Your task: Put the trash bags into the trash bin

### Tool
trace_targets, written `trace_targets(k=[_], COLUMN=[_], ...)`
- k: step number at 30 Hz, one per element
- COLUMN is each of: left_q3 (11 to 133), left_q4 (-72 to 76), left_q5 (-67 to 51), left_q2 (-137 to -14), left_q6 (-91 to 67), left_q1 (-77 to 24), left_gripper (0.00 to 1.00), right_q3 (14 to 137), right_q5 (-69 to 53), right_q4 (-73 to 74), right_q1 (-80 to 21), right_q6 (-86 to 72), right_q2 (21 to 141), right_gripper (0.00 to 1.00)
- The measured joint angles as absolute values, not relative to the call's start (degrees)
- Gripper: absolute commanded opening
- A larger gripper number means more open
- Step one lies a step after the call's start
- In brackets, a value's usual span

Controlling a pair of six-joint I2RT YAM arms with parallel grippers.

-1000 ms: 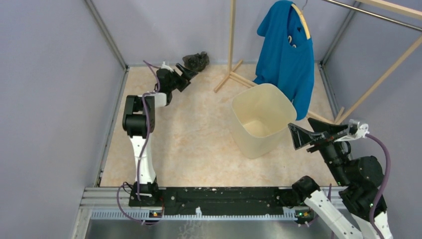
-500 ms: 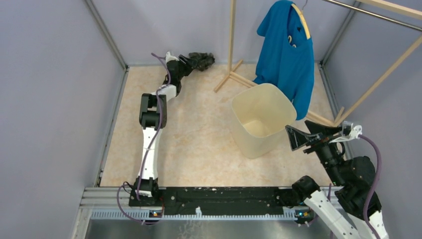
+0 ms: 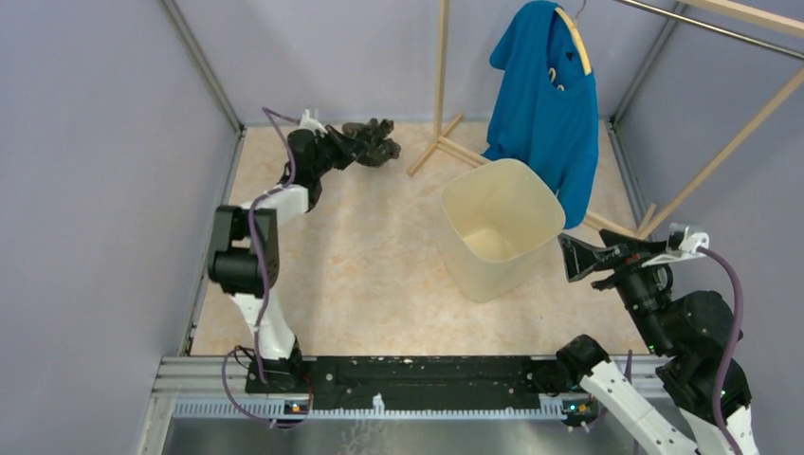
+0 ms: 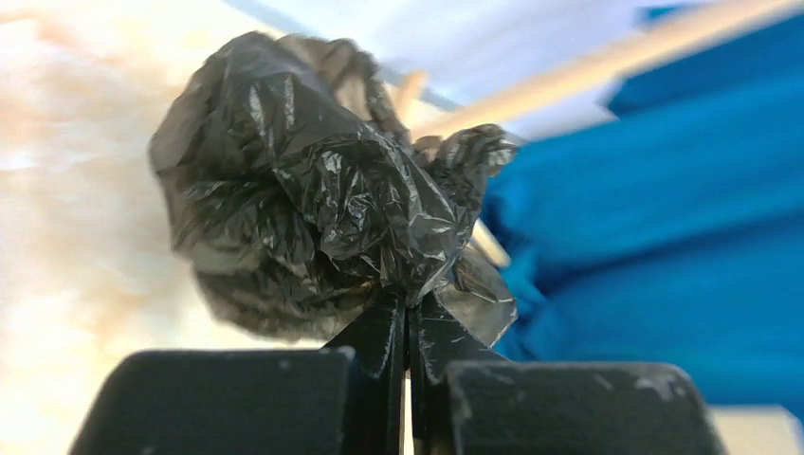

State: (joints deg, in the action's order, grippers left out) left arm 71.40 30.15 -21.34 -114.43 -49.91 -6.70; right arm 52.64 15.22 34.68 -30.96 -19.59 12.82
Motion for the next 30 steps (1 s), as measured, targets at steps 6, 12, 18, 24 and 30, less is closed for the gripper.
trace_targets(k=[6,12,18,24,30], left_q3=[57.4,46.7,37.3,37.8,37.8], left_q4=[29.8,21.1,10.0,-1.5,-7.8], left_q5=[-30.3,-37.8,-44.2,-45.7,-50.6], left_q2=[-88.2,-72.7,-56.8,-42.6,-39.1], left_q6=[-47.8,-43.3,-39.0,-30.9,-26.9], left_q1=[-7.2,-7.5,-7.5,-7.6,-7.6], left_gripper=[0.00,0.00,0.00,0.00,0.00], right_q3=[57.3,63.1,65.9,62.6,46.0], right_q5=[16.1,17.8,14.8,16.1,10.0], right_q4=[41.4,50.2,53.4,52.4,45.0], right_q1=[-30.9,-30.9,-30.9,-30.9,-30.9], right_q6=[-20.1,-19.0,-17.8,-21.3,-30.3], right_q2=[14.0,16.0,18.2,19.7,16.7], right_gripper=[0.99,0.99,0.99,0.99,0.99])
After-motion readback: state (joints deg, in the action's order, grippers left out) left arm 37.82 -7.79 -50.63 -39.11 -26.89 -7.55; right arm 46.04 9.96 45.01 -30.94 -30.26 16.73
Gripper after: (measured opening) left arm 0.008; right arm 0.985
